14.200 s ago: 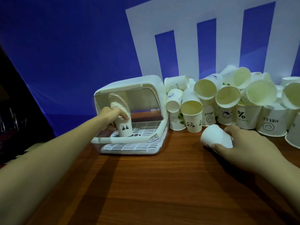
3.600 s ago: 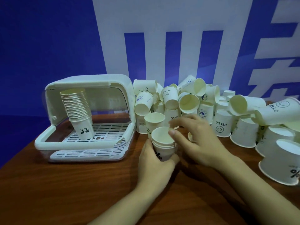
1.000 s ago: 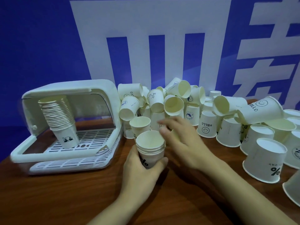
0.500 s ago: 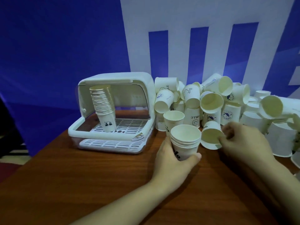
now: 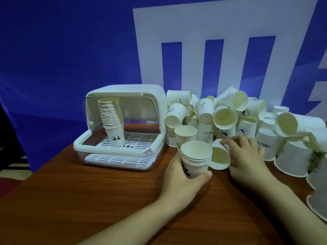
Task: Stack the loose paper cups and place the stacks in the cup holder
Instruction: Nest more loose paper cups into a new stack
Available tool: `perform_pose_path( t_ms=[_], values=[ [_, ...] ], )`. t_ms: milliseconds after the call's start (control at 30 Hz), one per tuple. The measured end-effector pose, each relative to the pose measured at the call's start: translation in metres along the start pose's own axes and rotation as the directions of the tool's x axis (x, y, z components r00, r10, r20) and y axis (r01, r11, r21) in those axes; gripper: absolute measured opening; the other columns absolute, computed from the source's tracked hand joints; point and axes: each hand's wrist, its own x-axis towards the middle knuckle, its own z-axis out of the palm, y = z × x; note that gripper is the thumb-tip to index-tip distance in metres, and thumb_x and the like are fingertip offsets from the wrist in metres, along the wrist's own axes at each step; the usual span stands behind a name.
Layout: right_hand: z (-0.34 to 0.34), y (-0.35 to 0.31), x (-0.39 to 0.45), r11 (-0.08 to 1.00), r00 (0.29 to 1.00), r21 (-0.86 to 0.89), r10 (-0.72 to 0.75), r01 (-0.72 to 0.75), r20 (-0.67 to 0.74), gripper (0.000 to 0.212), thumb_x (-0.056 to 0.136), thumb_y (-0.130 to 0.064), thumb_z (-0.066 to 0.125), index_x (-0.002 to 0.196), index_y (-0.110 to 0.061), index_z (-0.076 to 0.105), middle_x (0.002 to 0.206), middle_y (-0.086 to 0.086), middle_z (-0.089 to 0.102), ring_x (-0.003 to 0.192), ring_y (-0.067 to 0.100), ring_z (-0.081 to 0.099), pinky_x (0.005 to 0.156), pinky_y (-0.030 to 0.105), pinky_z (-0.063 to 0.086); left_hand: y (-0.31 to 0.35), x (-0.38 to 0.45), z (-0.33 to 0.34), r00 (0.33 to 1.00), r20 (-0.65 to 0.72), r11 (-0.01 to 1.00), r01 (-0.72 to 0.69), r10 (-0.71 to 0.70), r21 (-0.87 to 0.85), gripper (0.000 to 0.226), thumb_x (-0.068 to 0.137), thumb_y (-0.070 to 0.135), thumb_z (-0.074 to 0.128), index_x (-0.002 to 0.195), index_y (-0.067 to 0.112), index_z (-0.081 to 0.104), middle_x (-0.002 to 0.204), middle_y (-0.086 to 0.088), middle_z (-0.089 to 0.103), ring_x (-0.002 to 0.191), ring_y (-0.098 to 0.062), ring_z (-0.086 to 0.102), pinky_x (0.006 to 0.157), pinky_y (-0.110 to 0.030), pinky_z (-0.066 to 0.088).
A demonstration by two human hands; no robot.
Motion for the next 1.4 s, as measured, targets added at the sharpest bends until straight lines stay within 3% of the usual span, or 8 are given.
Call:
perform_pose_path(
  t_ms=[100, 267, 467, 567, 700, 1033, 1200, 1400],
  values=[
    [0.002, 0.002, 0.001, 0.984, 0.99, 0.148, -0.109, 0.095, 0.093, 0.059, 0.077, -0.008, 0.064, 0.124, -0.038, 0.044, 0.151, -0.01, 0.032, 0.148, 0.014, 0.018, 0.096, 0.033, 0.015, -0.002, 0.0, 0.001, 1.0, -0.008, 1.0, -0.005, 0.004, -0.005, 0.057, 0.069, 0.038, 0.09, 0.118, 0.042, 0.06, 0.12, 0.021, 0.069, 0.111, 0.009, 0.062, 0.091, -0.017, 0.049],
    [-0.006, -0.012, -0.001, 0.971, 0.948, 0.102, -0.234, 0.216, 0.215, 0.086, 0.08, -0.022, 0.066, 0.153, -0.046, 0.028, 0.146, -0.015, 0.036, 0.145, 0.014, 0.013, 0.113, 0.044, 0.014, -0.002, 0.003, 0.004, 1.0, -0.012, 0.999, -0.029, 0.029, 0.023, 0.063, 0.067, 0.042, 0.09, 0.122, 0.044, 0.059, 0.121, 0.023, 0.069, 0.112, 0.01, 0.061, 0.094, -0.018, 0.049],
    [-0.019, 0.01, 0.0, 0.964, 0.942, 0.259, 0.029, 0.063, -0.336, 0.069, 0.061, -0.061, 0.068, 0.122, -0.028, 0.069, 0.106, 0.0, 0.063, 0.105, 0.028, 0.052, 0.086, 0.045, 0.042, 0.001, 0.0, 0.003, 1.0, 0.001, 1.0, -0.01, 0.01, 0.028, 0.06, 0.065, 0.048, 0.088, 0.116, 0.049, 0.057, 0.12, 0.025, 0.068, 0.113, 0.01, 0.061, 0.095, -0.019, 0.05],
    [-0.046, -0.005, 0.001, 0.68, 0.87, 0.726, 0.291, 0.104, -0.398, 0.059, 0.063, -0.065, 0.075, 0.109, -0.028, 0.066, 0.1, -0.007, 0.069, 0.09, 0.015, 0.062, 0.077, 0.037, 0.053, 0.0, 0.001, 0.004, 0.999, 0.04, 0.998, -0.024, 0.021, 0.056, 0.064, 0.062, 0.057, 0.083, 0.118, 0.05, 0.055, 0.124, 0.025, 0.066, 0.117, 0.009, 0.059, 0.097, -0.018, 0.048],
    [-0.054, -0.041, -0.009, 0.401, 0.953, 0.899, 0.159, 0.176, -0.258, 0.047, 0.07, -0.055, 0.078, 0.105, -0.024, 0.072, 0.099, -0.003, 0.078, 0.096, 0.019, 0.073, 0.082, 0.037, 0.061, 0.001, -0.001, 0.004, 0.992, 0.11, 0.996, -0.066, 0.059, 0.065, 0.066, 0.072, 0.046, 0.091, 0.127, 0.048, 0.054, 0.128, 0.025, 0.066, 0.119, 0.01, 0.059, 0.099, -0.015, 0.048],
    [-0.017, -0.051, -0.014, 0.583, 0.995, 0.808, -0.015, 0.088, -0.097, 0.063, 0.066, -0.065, 0.076, 0.12, -0.035, 0.067, 0.116, -0.011, 0.073, 0.113, 0.011, 0.066, 0.098, 0.05, 0.053, 0.002, -0.001, 0.005, 0.995, 0.078, 0.997, -0.067, 0.066, 0.022, 0.059, 0.073, 0.024, 0.089, 0.124, 0.04, 0.063, 0.118, 0.019, 0.073, 0.108, 0.006, 0.067, 0.091, -0.018, 0.055],
    [-0.016, -0.048, -0.015, 0.561, 0.996, 0.823, -0.038, 0.086, -0.078, 0.094, 0.061, -0.069, 0.073, 0.145, -0.034, 0.049, 0.13, -0.02, 0.061, 0.124, -0.006, 0.054, 0.102, 0.022, 0.043, -0.002, 0.002, 0.005, 0.999, 0.013, 0.998, -0.053, 0.053, -0.018, 0.064, 0.067, 0.038, 0.088, 0.126, 0.041, 0.062, 0.118, 0.02, 0.073, 0.11, 0.003, 0.068, 0.097, -0.03, 0.057],
    [-0.008, -0.058, -0.018, 0.484, 0.994, 0.871, 0.032, 0.076, -0.105, 0.033, 0.089, -0.056, 0.059, 0.115, -0.039, 0.073, 0.113, -0.014, 0.073, 0.11, 0.003, 0.067, 0.095, 0.039, 0.053, -0.005, 0.003, 0.006, 0.998, -0.003, 0.998, -0.064, 0.064, -0.017, 0.066, 0.068, 0.034, 0.089, 0.128, 0.037, 0.061, 0.119, 0.02, 0.073, 0.111, 0.005, 0.067, 0.096, -0.025, 0.055]
  ],
)
